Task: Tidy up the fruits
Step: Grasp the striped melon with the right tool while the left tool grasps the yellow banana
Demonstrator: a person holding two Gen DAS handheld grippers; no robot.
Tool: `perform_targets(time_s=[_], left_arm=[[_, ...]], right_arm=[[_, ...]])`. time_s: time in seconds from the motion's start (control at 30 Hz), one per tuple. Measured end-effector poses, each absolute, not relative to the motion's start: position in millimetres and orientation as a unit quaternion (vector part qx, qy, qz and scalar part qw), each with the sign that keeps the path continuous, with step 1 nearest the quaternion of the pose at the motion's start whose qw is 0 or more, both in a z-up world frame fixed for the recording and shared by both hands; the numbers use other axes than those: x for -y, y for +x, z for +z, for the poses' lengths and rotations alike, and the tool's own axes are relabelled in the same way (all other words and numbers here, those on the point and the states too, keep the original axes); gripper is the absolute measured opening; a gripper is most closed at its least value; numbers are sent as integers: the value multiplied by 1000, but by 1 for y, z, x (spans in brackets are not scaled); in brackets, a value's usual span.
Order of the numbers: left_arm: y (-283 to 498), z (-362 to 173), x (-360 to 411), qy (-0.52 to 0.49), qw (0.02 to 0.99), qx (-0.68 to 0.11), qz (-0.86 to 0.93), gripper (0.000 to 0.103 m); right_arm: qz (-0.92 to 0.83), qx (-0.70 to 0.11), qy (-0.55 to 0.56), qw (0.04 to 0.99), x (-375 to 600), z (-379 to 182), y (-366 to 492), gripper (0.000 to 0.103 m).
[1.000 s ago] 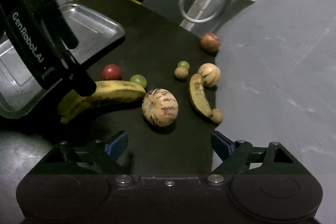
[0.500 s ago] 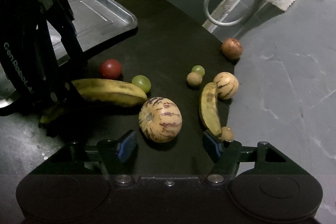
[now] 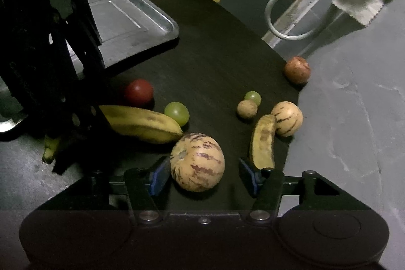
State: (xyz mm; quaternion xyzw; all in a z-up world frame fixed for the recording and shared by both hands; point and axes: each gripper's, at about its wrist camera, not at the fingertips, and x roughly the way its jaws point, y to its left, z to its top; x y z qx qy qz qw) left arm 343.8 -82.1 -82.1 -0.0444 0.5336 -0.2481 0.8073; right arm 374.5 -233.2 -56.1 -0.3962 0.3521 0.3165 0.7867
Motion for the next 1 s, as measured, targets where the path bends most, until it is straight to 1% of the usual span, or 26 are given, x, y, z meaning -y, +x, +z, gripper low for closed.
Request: perform_targets(time_s=[0.03,0.13,0.17,0.6,0.67,0.7,1.0], left_arm=[[343,-81,82,-47,806,-535,-251,42],[342,-83,84,-49,802,-538,-255,41],[341,-83,84,-49,802,-538,-254,41],[342,-87,91,-54,808,-538,-234,42],[342,-88,91,-55,810,-538,-227,39],[343,-88,90,-56,810,-540,-221,35],[347,-88,91,-75,804,-555,-200,34]], right_arm=[[318,-354,-396,786,233,-57,375,57],[323,-359,-390,784,233,-59,375,51],[324,-360,-389,784,233,-59,375,51],[287,-374,-309,826,252,-56,369,50],[279,-377,-289,835,258,-56,366,50],[276,-378,-282,838,260,-56,364,50],[256,-391,-233,853,275,-53,348,50]])
